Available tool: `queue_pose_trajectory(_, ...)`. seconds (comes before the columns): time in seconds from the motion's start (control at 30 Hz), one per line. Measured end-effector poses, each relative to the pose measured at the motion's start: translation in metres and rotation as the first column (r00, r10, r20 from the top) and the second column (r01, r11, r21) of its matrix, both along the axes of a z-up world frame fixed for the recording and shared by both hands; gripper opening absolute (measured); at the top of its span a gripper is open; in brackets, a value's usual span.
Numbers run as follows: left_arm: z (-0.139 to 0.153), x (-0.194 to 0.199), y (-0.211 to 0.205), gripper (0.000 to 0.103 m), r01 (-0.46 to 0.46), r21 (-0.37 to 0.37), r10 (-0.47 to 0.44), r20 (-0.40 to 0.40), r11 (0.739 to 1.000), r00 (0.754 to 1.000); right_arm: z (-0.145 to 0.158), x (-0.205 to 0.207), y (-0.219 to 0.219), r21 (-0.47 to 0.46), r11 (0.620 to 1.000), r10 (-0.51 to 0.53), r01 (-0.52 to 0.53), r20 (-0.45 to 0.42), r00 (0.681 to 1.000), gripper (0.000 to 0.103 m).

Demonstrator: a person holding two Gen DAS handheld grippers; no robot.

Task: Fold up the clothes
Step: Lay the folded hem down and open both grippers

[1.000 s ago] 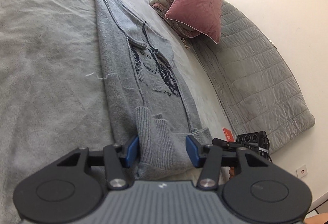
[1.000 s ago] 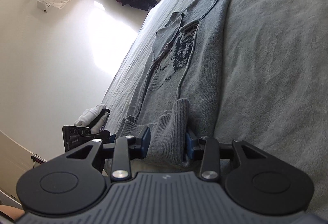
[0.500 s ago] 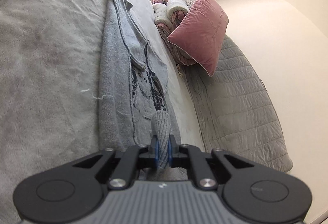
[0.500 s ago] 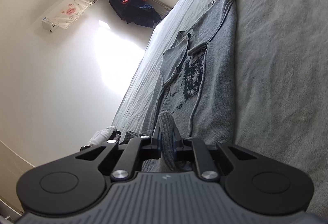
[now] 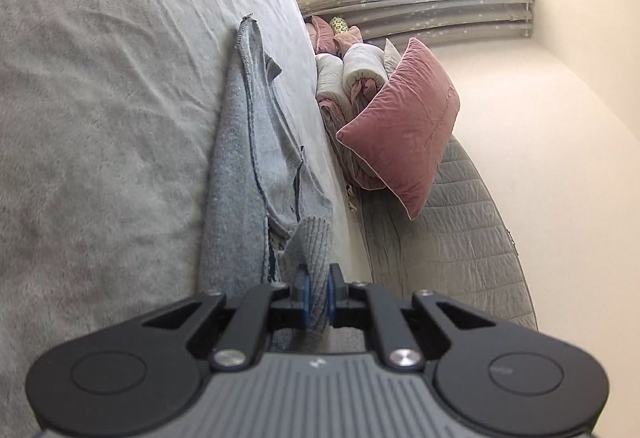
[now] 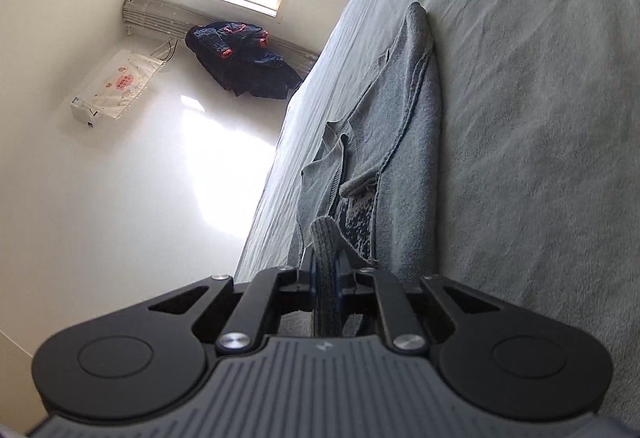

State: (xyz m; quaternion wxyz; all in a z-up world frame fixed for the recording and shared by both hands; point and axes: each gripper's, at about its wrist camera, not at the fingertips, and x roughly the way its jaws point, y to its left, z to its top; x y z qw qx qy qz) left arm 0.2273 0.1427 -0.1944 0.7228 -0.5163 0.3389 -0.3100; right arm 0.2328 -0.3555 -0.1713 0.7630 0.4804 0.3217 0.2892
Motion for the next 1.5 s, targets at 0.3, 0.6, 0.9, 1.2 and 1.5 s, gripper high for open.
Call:
queue_pose_trajectory(0.3, -0.004, 0.029, -0.005, 0.008, -0.064, 0.068, 0.066, -0.024, 0.996, 0.998, -0.003, 0.029, -0.002, -0.033, 0.998, -0.048, 0.048, -0.011, 0.999, 0.012)
queue_pose_trajectory(0.6, 0.021, 0.024, -0.013, 0.029, -0.177, 0.367, 0.147, 0.107, 0.913, 0.983, 0.0, 0.03, 0.012, -0.238, 0.968, -0.075, 0.08, 0.029, 0.997, 0.018)
queue_pose_trajectory(0.9, 0.073, -0.008, -0.045, 0.056, -0.289, 0.637, 0.031, 0.384, 0.714, 0.923, 0.044, -0.024, 0.034, -0.561, 0.793, -0.074, 0.235, 0.295, 0.953, 0.039)
queue_pose_trajectory(1.2, 0.053, -0.003, -0.077, 0.056, -0.196, 0.768, -0.155, 0.358, 0.61, 0.921, 0.03, -0.024, 0.074, -0.728, 0.656, 0.059, 0.2, 0.314, 0.948, 0.039)
queue_pose_trajectory(1.5, 0.054, -0.004, -0.076, 0.059, -0.169, 0.767, -0.147, 0.325, 0.619, 0.934, 0.024, -0.013, 0.058, -0.69, 0.7, 0.005, 0.184, 0.262, 0.965, 0.041)
